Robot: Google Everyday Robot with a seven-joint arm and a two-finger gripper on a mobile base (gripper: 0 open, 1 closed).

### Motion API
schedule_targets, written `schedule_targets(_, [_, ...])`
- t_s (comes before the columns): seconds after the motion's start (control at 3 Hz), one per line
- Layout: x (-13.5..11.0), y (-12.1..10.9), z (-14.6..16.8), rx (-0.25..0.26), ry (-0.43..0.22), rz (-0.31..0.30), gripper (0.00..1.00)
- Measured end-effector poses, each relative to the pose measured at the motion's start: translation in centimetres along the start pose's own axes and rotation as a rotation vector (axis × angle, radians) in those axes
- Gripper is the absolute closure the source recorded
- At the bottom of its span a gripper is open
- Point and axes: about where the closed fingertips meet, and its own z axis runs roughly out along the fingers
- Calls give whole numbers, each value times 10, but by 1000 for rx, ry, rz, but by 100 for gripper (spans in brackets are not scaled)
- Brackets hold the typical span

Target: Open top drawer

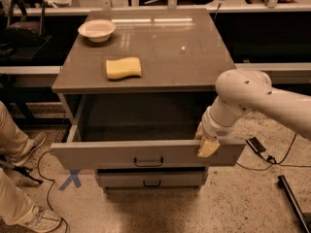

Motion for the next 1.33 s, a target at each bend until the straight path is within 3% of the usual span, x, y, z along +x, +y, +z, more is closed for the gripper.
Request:
schedule_targets(0.33, [0,0,0,0,0,0,100])
schedule_targets(0.67, [10,26,6,45,-64,46,100])
schedule_targets(1.0, [9,25,6,45,-64,46,100])
schedule_targets(1.33, [8,25,7,42,-64,45,82])
